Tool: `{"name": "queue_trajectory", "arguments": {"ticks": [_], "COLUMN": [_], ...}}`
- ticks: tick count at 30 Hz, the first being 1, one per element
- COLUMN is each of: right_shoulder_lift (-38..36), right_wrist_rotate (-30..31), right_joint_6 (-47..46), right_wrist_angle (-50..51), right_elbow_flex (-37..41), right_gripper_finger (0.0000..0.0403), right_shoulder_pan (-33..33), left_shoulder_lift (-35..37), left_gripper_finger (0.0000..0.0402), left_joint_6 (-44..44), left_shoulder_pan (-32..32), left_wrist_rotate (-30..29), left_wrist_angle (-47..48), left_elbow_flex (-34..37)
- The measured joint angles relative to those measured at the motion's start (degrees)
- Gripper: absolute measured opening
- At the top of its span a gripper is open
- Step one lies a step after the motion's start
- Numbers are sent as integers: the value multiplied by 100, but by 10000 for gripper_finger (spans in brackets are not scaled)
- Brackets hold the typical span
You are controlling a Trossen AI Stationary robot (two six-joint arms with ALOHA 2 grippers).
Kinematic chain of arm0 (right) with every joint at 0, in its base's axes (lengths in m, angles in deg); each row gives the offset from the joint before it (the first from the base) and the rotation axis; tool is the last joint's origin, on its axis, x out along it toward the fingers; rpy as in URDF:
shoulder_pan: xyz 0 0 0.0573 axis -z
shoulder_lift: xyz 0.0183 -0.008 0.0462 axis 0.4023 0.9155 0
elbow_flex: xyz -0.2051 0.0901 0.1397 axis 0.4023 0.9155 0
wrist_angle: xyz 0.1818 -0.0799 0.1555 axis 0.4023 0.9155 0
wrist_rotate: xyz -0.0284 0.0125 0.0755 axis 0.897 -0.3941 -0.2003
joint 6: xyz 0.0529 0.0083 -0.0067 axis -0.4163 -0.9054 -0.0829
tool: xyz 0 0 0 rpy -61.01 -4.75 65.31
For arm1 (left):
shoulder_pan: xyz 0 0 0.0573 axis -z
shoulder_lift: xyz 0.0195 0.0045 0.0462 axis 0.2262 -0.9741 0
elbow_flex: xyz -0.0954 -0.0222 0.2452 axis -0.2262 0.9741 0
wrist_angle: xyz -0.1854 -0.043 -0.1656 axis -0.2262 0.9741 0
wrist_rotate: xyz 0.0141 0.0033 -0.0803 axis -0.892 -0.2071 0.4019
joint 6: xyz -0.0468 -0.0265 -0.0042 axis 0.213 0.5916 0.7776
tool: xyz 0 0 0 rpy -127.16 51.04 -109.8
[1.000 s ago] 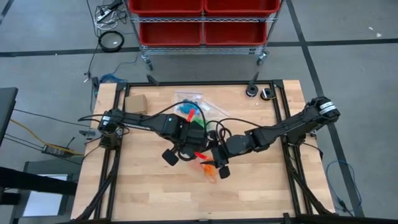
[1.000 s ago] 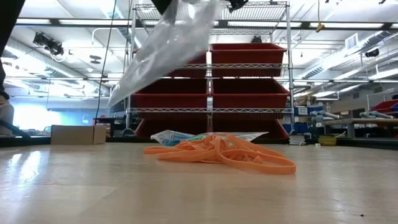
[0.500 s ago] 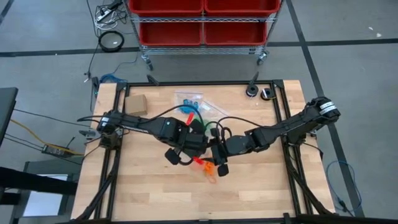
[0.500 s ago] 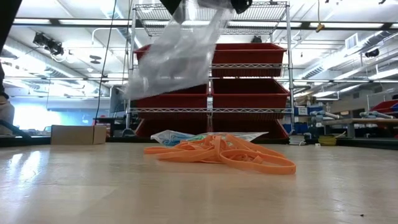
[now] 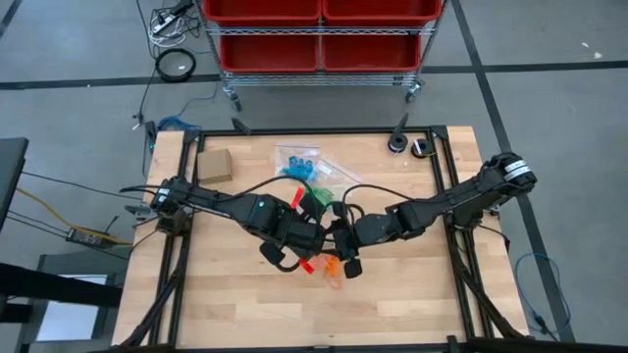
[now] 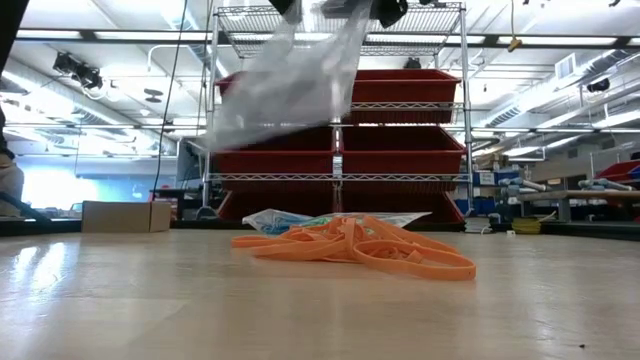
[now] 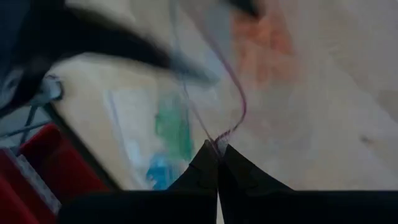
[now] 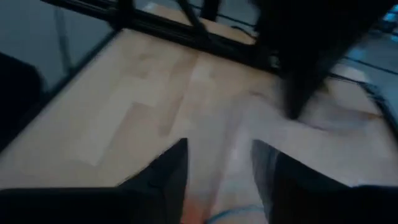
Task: Sort rubber bands
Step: Put the orange rubber band into the transparent zip bag
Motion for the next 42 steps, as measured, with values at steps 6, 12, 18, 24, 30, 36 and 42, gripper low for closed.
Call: {"name": "queue_trajectory", "arguments": {"ticks": [6, 12, 18, 24, 30, 36, 42], "right_shoulder_lift": [0, 0, 0, 0, 0, 0, -2], "right_wrist_rotate": [-17, -28, -43, 62, 473, 705, 954], "right_joint_6": [14, 141, 256, 619, 1106, 1574, 1725], "right_wrist_angle": [399, 487, 447, 450, 518, 791, 1105], "right_elbow_flex": [0, 0, 0, 0, 2, 2, 2], "right_gripper_finger": [71, 4, 25, 18, 1, 0, 0], "right_shoulder_pan": [7, 11, 39, 33, -45, -129, -160], "left_shoulder_lift": [0, 0, 1, 2, 2, 2, 7], "left_gripper_finger": [3, 3, 3, 21, 77, 143, 196], "left_joint_6": [0, 0, 0, 0, 15, 39, 105], "left_shoulder_pan": [-56, -85, -88, -124, -164, -211, -280], "left_wrist_rotate": [70, 399, 434, 457, 455, 462, 571], "left_wrist_angle": [195, 164, 60, -45, -148, -153, -334], "left_elbow_flex": [0, 0, 0, 0, 0, -2, -396]}}
